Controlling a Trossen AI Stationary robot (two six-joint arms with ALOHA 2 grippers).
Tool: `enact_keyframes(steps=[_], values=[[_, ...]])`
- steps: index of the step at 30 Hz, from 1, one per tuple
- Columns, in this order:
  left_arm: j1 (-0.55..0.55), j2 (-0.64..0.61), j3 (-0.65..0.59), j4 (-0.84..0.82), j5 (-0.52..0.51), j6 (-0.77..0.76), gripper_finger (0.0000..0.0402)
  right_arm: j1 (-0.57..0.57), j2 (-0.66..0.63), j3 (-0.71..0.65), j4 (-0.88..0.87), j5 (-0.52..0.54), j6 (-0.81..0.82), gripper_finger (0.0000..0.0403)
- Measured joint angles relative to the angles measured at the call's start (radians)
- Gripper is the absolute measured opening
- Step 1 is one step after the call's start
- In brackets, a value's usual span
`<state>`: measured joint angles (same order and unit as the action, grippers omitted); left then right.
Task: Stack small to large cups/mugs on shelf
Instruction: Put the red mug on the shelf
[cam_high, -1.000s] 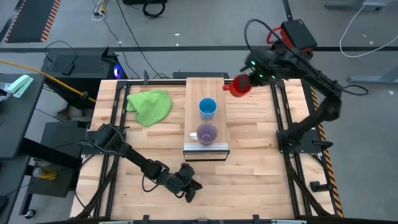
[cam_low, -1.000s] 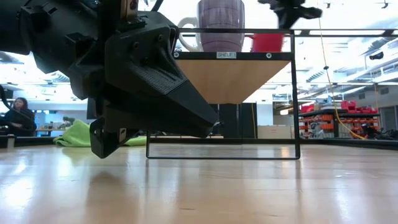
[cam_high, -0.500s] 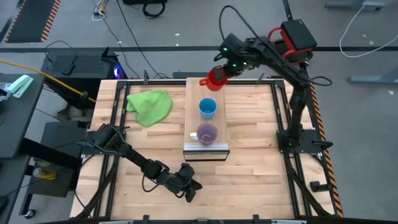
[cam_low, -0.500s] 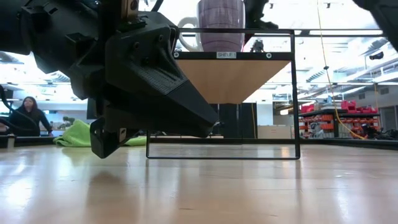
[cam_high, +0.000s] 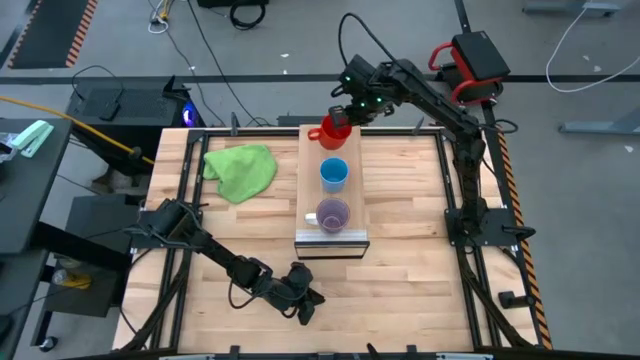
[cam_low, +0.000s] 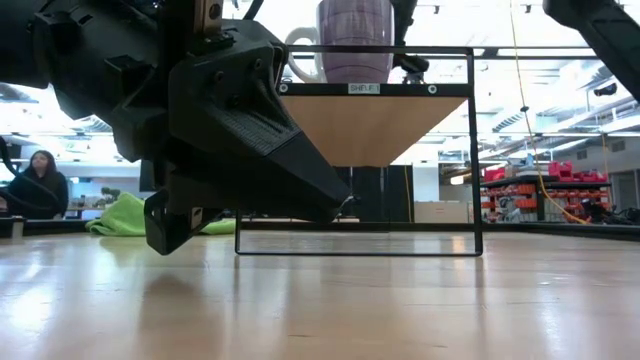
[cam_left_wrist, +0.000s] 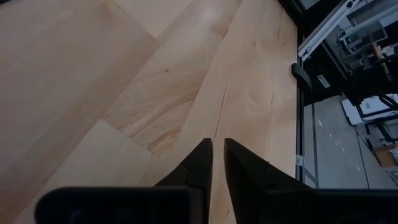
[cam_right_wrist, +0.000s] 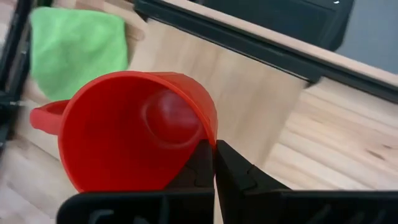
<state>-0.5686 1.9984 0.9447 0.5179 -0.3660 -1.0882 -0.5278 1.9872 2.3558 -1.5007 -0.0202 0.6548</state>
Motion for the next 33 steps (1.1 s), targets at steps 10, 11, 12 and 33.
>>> enact_keyframes(steps=[10, 11, 12, 33], values=[[0.000, 0.000, 0.000, 0.000, 0.000, -0.001, 0.0048, -0.004, 0.015, 0.000, -0.013, -0.019, 0.087, 0.0002], [0.001, 0.000, 0.000, 0.000, 0.000, 0.000, 0.0048, -0.001, 0.016, 0.000, -0.017, -0.019, 0.095, 0.0001], [0.002, 0.000, 0.000, 0.000, 0.000, 0.000, 0.0048, 0.000, 0.016, 0.000, -0.018, -0.018, 0.101, 0.0001], [0.005, 0.000, 0.000, -0.008, -0.007, 0.000, 0.0039, 0.030, 0.053, -0.001, -0.039, 0.049, 0.128, 0.0001]])
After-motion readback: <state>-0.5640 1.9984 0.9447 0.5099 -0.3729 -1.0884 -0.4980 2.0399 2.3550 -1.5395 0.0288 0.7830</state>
